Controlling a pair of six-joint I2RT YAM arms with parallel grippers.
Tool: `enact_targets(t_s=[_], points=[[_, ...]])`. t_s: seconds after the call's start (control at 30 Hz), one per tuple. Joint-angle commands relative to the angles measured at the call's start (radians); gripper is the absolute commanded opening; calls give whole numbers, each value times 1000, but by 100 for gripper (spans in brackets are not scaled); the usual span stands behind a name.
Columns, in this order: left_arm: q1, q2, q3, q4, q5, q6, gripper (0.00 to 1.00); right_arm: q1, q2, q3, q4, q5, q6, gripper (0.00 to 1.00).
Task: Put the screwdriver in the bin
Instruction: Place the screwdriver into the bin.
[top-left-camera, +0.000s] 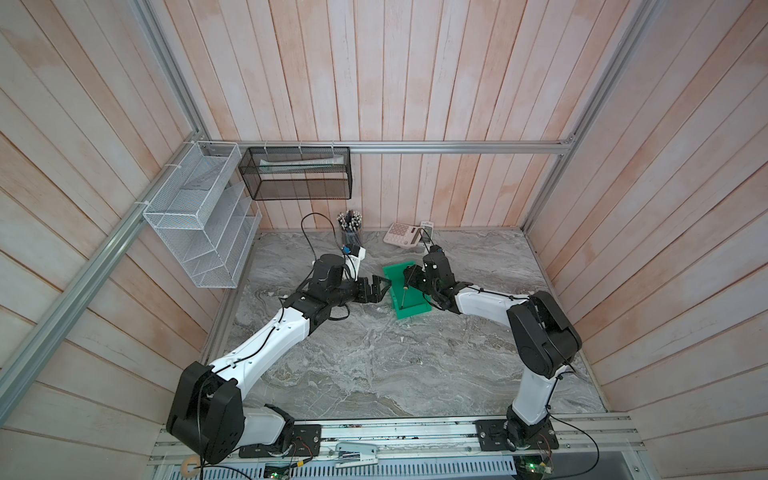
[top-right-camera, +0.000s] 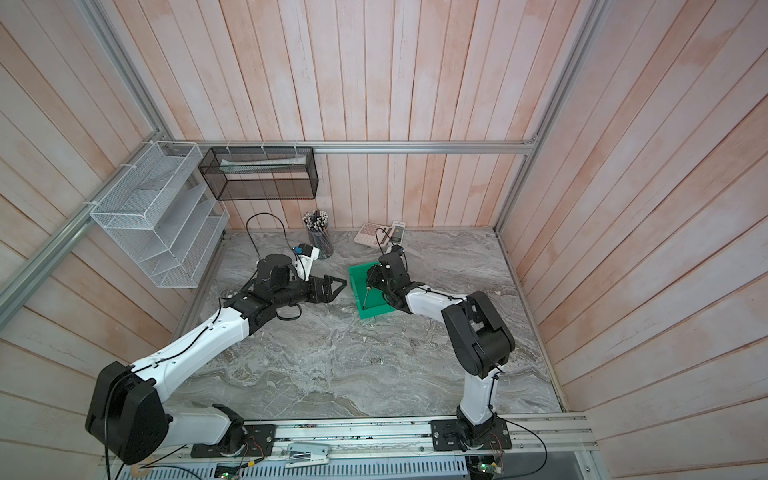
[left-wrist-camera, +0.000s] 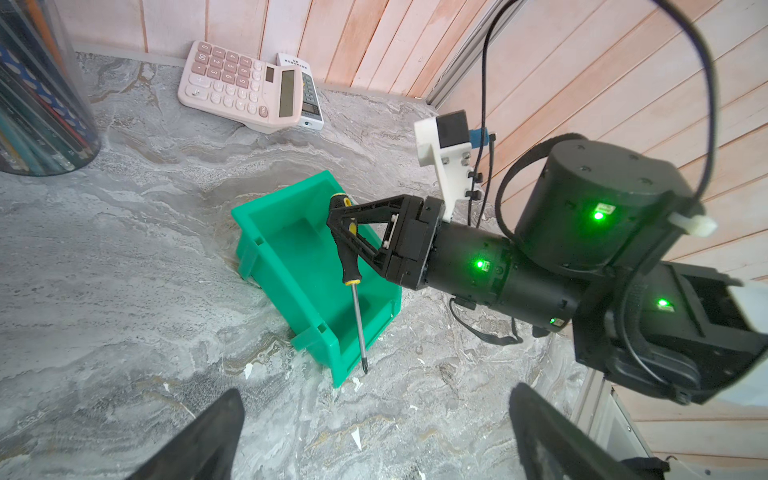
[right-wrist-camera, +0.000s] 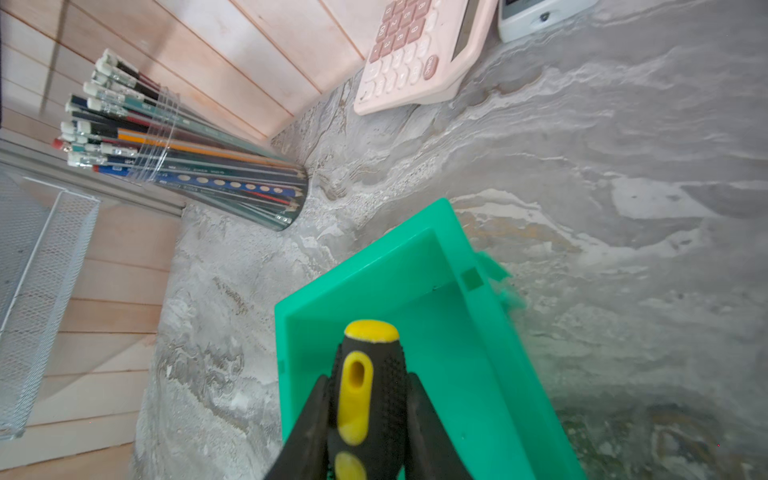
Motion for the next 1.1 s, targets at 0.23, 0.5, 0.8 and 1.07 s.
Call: enact_targets(t_s=[0.23,0.5,0.8,1.07], points=[[4,26,5,20,12,2,100,8,70,76,-48,142,-102,16],[12,32,10,14,9,5,100,30,100,85,-49,164,-111,18],[22,28,16,7,8,8,100,36,111,86,-48,186,-86,21],[22,24,18,4,8,8,100,36,116,115,-32,210,-13,21]])
